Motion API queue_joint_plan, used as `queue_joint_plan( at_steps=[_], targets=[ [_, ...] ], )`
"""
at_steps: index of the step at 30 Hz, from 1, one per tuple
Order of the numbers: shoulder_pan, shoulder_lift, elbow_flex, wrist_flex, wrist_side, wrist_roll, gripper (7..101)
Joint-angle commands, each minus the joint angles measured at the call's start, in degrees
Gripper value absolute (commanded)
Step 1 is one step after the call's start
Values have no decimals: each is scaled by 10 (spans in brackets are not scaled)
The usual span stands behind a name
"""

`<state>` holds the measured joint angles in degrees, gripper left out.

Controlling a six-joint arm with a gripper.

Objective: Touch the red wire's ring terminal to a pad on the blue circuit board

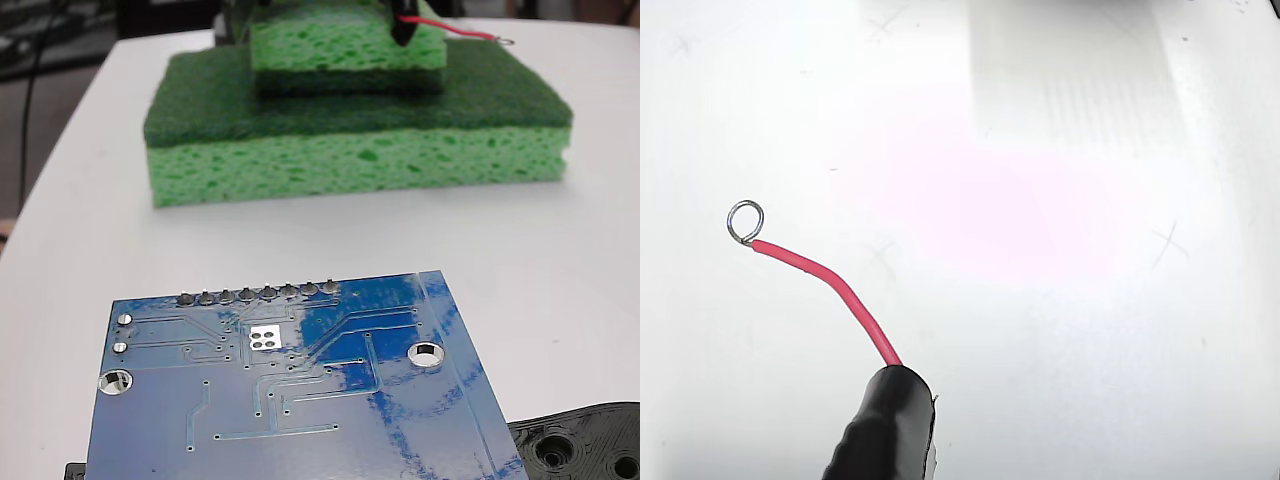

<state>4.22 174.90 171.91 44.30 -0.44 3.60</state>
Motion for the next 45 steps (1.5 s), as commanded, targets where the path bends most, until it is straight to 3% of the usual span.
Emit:
queue_joint_plan(
  at_steps=[1, 35, 45],
  targets=[
    [-1, 1, -3, -1, 0, 0, 1003],
    [0, 1, -3, -1, -13, -6, 1003],
    [2, 0, -37, 4, 29, 28, 1003]
  ],
)
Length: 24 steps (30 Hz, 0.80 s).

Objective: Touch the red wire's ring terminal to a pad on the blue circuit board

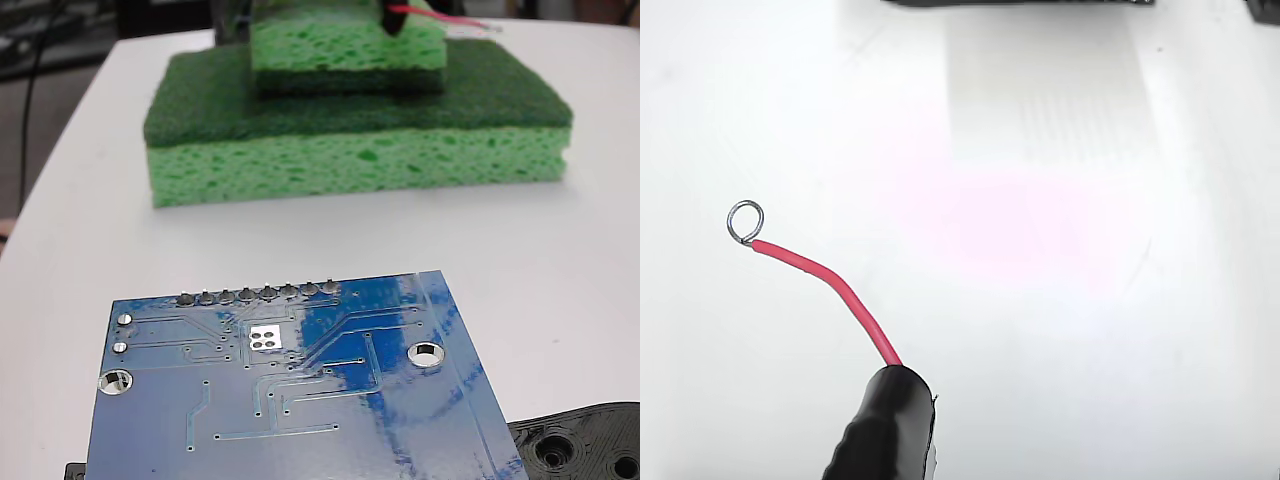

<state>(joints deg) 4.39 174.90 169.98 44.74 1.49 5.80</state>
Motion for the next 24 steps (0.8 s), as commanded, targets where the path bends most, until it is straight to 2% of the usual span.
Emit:
queue_joint_plan(
  at_steps=[1, 8, 24],
  targets=[
    [1, -1, -25, 0, 13, 9, 1003],
    [2, -76, -86, -33, 32, 17, 1003],
    [23, -386, -327, -37, 50, 24, 1003]
  ],
)
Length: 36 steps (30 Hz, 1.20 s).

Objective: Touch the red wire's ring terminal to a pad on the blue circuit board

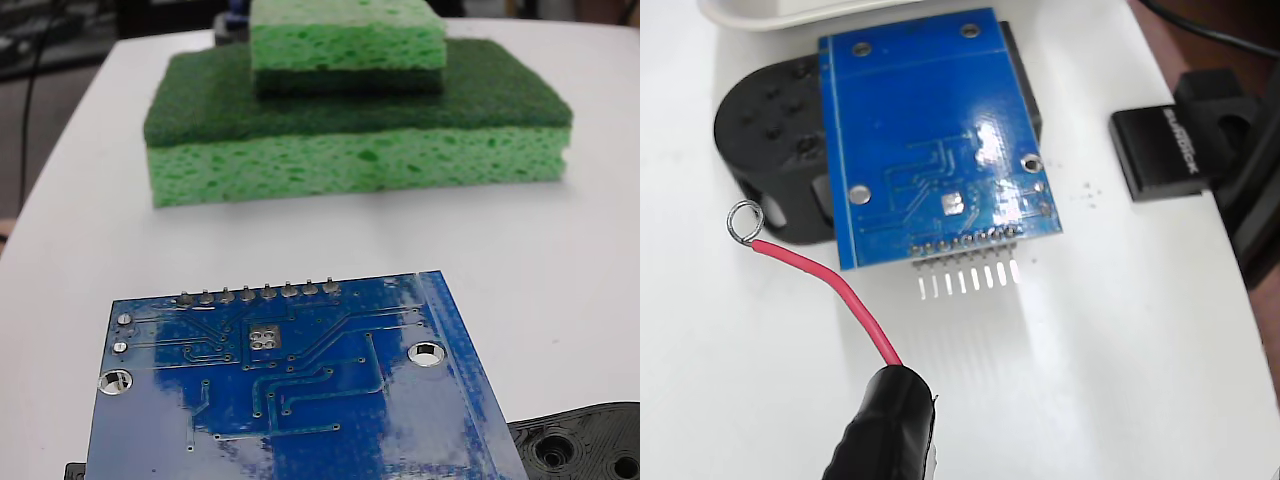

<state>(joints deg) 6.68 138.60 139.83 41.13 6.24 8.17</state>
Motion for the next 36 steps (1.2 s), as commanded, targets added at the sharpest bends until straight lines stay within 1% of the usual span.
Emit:
queue_joint_plan(
  at_steps=[1, 3, 8, 15, 18, 20, 25, 30, 36],
  targets=[
    [0, -28, -33, 1, 4, -2, 1003],
    [1, -25, -31, -9, 7, 1, 1003],
    [4, -7, 13, -68, 24, 13, 1003],
    [11, -40, 50, -156, 45, 52, 1003],
    [11, -62, 50, -178, 52, 63, 1003],
    [11, -78, 39, -180, 55, 67, 1003],
    [11, -134, -13, -162, 59, 78, 1003],
    [10, -188, -43, -162, 56, 89, 1003],
    [-9, -224, -54, -156, 64, 105, 1003]
  ],
)
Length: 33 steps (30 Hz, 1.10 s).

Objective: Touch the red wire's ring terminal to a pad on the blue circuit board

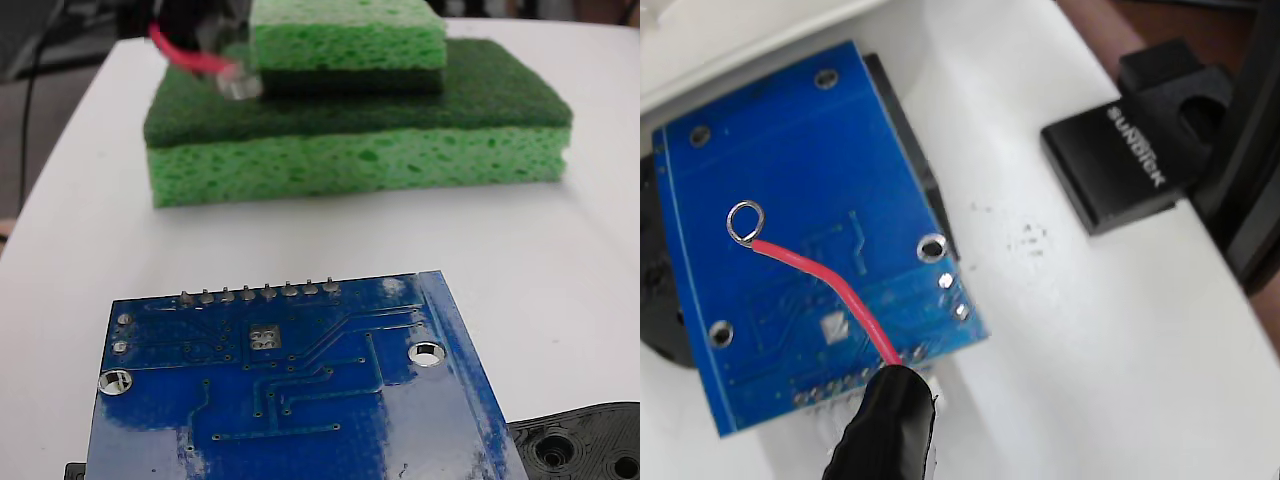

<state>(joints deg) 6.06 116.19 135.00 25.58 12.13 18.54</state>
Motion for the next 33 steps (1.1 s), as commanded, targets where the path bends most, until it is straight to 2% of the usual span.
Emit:
queue_joint_plan(
  at_steps=[1, 9, 22, 33],
  targets=[
    [-4, -1, -4, -2, 6, 4, 1003],
    [-5, -25, -13, 4, 2, 16, 1003],
    [-19, -47, -36, 39, 33, 34, 1003],
    [-19, -69, -37, 25, 37, 37, 1003]
  ],
)
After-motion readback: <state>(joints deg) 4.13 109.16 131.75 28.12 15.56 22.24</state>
